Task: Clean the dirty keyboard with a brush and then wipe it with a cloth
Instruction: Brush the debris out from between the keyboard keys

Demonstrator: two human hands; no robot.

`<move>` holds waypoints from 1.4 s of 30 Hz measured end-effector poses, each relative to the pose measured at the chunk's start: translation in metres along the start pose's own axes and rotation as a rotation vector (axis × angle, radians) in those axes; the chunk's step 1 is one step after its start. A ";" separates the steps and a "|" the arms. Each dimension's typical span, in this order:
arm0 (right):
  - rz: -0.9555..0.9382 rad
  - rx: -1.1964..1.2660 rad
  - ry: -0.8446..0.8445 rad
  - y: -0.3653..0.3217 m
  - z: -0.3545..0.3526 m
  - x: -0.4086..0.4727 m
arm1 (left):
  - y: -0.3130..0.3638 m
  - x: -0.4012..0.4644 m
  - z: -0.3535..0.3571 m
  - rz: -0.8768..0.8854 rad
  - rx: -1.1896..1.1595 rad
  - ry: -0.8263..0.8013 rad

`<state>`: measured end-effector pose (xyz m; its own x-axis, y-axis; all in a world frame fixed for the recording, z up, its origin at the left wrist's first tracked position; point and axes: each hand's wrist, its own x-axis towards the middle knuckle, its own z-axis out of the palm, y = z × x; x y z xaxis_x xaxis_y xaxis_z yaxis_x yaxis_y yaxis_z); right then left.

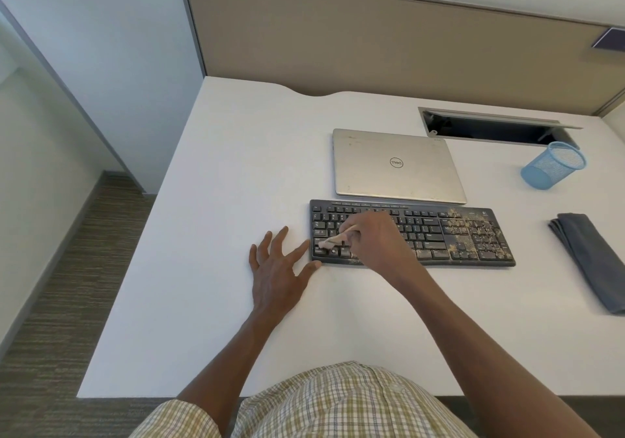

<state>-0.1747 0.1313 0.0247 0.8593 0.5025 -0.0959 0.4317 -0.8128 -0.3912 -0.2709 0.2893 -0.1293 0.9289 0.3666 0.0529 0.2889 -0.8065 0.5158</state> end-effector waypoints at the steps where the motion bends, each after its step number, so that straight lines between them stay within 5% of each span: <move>1: 0.014 -0.017 -0.023 0.001 0.001 -0.001 | 0.000 0.000 0.000 -0.001 0.003 -0.003; 6: 0.109 -0.220 -0.002 0.006 -0.011 -0.007 | 0.000 0.000 0.001 -0.001 -0.003 -0.009; 10: 0.010 -0.061 0.130 -0.008 -0.002 -0.009 | -0.001 0.000 0.002 0.005 0.004 0.005; 15: -0.041 -0.095 -0.049 -0.008 0.015 -0.029 | 0.000 0.001 0.001 0.001 0.009 0.013; 20: -0.006 -0.061 0.107 0.002 0.016 -0.031 | 0.000 0.000 0.001 0.006 0.004 0.017; 42: 0.026 -0.044 0.034 0.024 0.012 -0.042 | -0.001 0.000 0.002 0.004 -0.019 0.007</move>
<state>-0.2040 0.0946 0.0086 0.8788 0.4713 -0.0742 0.4199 -0.8379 -0.3487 -0.2707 0.2893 -0.1313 0.9284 0.3665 0.0615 0.2803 -0.7993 0.5316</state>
